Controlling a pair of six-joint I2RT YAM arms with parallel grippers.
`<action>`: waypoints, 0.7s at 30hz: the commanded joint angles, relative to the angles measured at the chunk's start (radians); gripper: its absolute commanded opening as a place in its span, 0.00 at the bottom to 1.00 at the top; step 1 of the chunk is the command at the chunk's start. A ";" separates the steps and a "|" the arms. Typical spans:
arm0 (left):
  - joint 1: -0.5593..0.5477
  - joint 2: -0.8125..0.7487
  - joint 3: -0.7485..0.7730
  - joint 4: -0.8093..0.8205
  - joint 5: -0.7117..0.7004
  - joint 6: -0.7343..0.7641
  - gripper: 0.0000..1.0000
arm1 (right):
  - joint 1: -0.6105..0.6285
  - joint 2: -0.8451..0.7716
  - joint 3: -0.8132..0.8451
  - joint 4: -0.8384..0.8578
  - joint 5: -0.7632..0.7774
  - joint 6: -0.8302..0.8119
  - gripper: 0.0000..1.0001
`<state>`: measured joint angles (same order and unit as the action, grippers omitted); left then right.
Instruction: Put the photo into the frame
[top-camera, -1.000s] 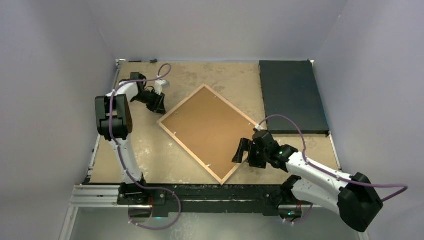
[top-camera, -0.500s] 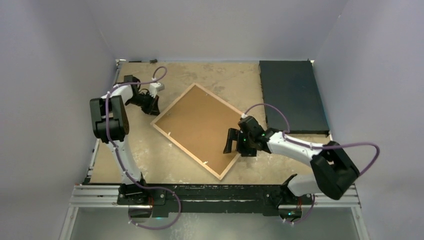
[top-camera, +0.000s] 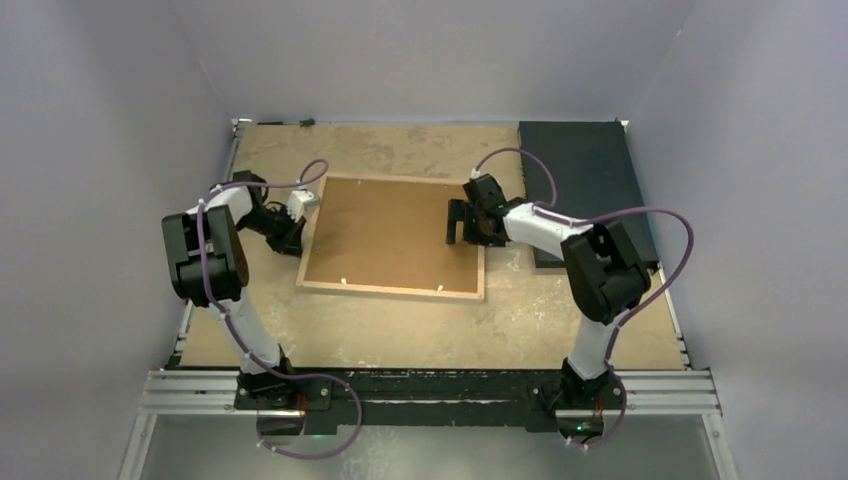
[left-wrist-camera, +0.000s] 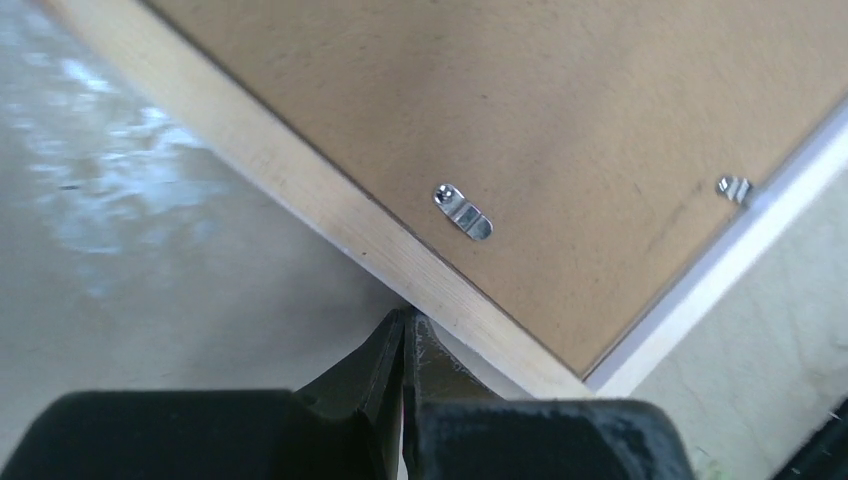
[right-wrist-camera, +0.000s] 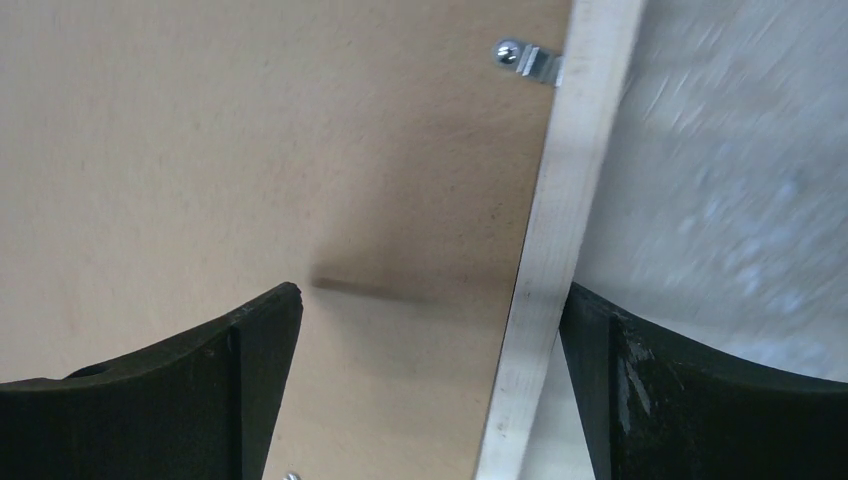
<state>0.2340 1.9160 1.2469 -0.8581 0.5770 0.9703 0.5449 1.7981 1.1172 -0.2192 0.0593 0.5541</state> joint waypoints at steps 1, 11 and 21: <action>-0.070 0.069 -0.099 -0.201 0.110 0.067 0.01 | -0.015 0.061 0.144 0.122 -0.037 -0.073 0.99; -0.151 0.038 -0.118 -0.190 0.116 0.023 0.01 | -0.028 -0.038 0.171 0.146 0.086 -0.042 0.99; -0.005 -0.028 -0.014 -0.265 0.163 -0.011 0.06 | 0.064 -0.050 0.189 0.108 0.074 0.015 0.99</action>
<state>0.2268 1.9316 1.2133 -1.1503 0.6250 0.9794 0.5488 1.7290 1.2579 -0.1059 0.2226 0.5045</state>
